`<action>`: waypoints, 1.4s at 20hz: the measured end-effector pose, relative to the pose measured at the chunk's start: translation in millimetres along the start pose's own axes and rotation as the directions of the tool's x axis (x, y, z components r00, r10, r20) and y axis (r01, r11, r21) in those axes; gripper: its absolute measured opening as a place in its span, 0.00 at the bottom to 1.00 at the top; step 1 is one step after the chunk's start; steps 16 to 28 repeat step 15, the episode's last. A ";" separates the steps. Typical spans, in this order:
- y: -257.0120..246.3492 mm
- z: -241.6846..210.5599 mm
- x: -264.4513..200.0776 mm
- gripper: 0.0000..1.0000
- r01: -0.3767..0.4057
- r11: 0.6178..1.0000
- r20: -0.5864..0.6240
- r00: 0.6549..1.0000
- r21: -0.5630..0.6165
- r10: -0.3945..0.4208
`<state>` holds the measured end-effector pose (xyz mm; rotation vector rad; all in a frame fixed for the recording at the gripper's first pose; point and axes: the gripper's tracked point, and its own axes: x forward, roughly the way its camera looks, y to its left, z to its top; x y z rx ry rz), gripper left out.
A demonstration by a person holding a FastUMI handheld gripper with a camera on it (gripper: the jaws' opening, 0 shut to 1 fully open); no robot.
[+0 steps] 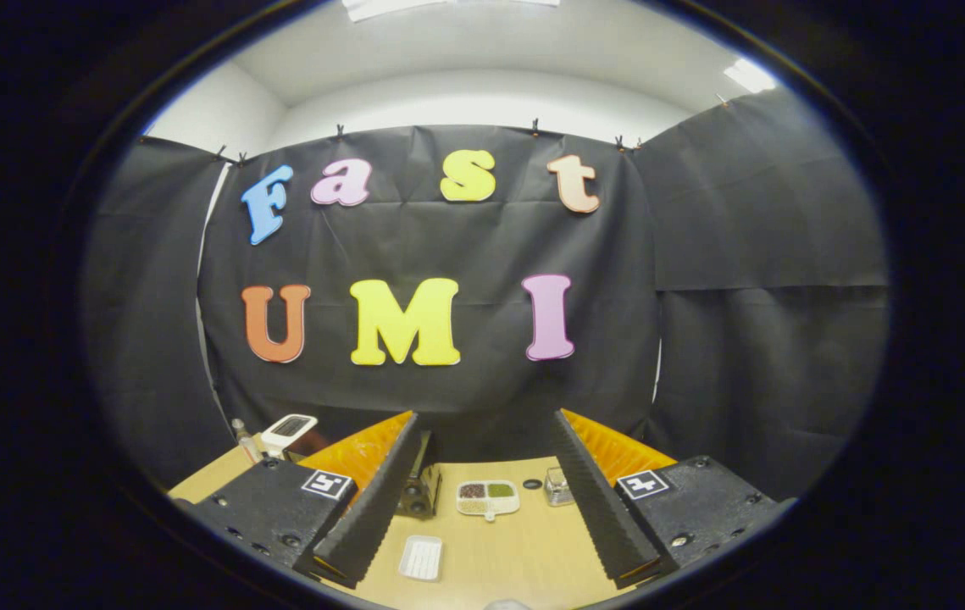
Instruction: Open the toaster oven, put the food inside, and close the toaster oven door.
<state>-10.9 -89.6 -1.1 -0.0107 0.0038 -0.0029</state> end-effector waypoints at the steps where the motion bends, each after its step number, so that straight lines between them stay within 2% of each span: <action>1: -0.4 -1.3 -0.5 0.99 -0.001 1.000 -0.001 1.000 0.004 0.001; 28: 4.4 -3.3 0.6 0.99 -0.024 1.000 0.001 1.000 -0.017 0.024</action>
